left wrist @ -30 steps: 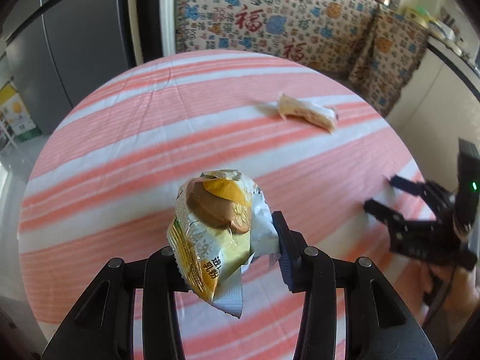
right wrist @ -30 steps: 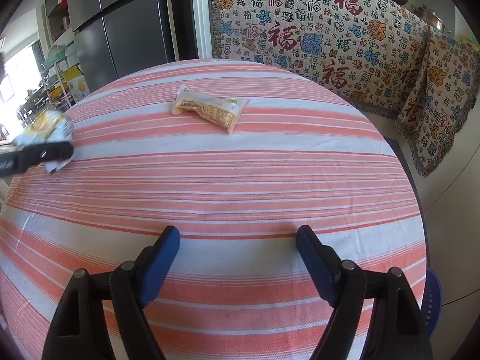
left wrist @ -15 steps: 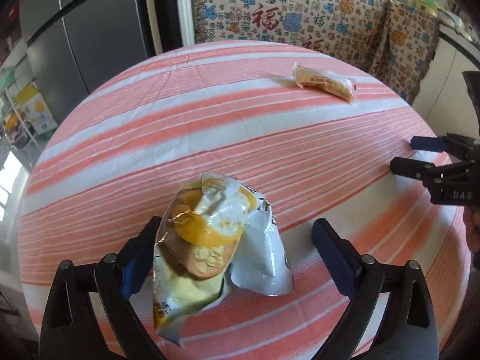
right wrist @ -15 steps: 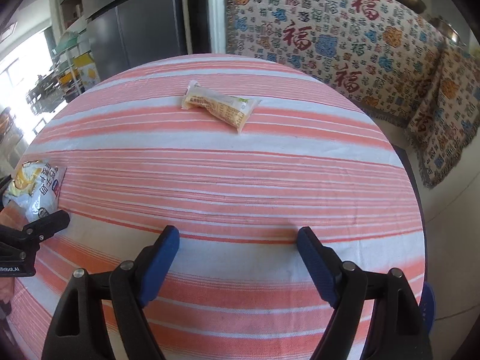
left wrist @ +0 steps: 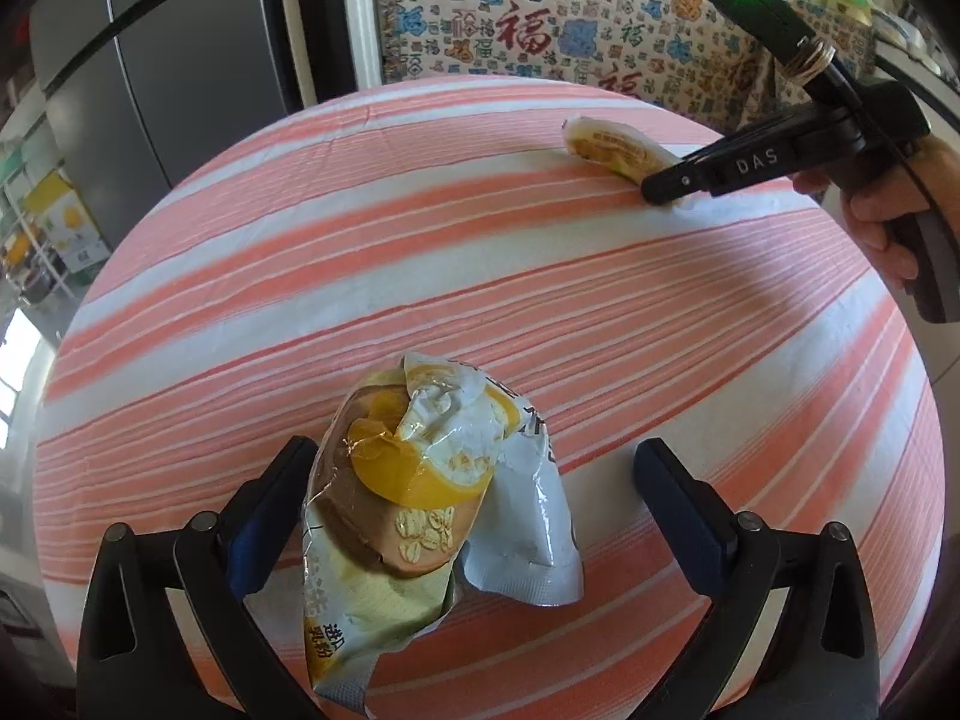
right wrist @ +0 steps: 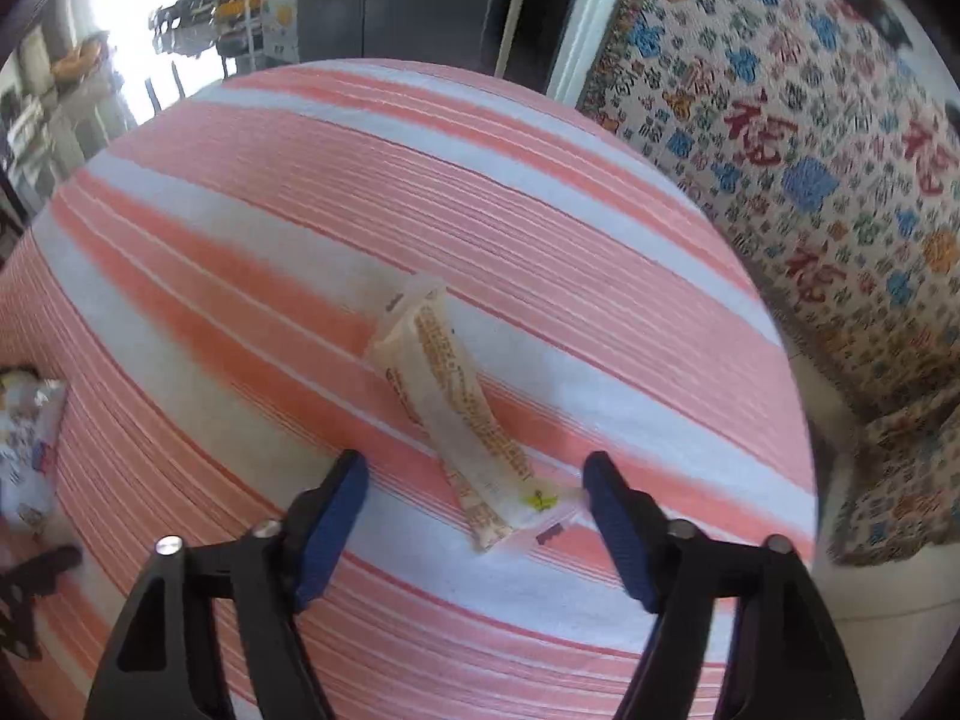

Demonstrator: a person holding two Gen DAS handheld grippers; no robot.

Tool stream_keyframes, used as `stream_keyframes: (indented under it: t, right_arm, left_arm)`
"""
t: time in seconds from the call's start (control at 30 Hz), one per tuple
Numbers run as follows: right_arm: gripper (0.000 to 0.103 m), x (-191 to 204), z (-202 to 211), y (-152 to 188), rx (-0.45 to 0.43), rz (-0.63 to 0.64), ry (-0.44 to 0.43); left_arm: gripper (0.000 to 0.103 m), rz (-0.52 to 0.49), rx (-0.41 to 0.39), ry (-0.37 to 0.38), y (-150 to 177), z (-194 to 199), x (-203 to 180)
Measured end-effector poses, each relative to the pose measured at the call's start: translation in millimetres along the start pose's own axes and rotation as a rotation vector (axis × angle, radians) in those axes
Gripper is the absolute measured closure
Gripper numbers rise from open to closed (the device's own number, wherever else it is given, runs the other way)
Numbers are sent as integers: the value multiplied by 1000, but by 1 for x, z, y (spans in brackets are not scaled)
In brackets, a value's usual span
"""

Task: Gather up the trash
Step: 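Grasp the yellow snack wrapper with the left tool while the right tool grasps the clear bread wrapper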

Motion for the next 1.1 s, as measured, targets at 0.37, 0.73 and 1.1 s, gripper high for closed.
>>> stream_keyframes:
  t: [0.37,0.73,1.1]
  right_arm:
    - [67,12,52,104,177,-505,-56]
    - [47,56,95,130,126,-370,-59]
    - [45,60,69,80,196,-212,-12]
  left_arm:
    - [1,-15,31,10,11,7,6]
    - [1,9,13,241,30,45,13]
    - [21,88,-36,229,1,37,9]
Point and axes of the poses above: each gripper's, at about its wrist camera, not at the fingertips, and z roughly against the way its jaws point, x to its left, y to its underside, the point moved 10 cm from there along -z, roughly the way its jaws point, and after that the axes turned 6 degrees about -z, right-handed, at the moved point
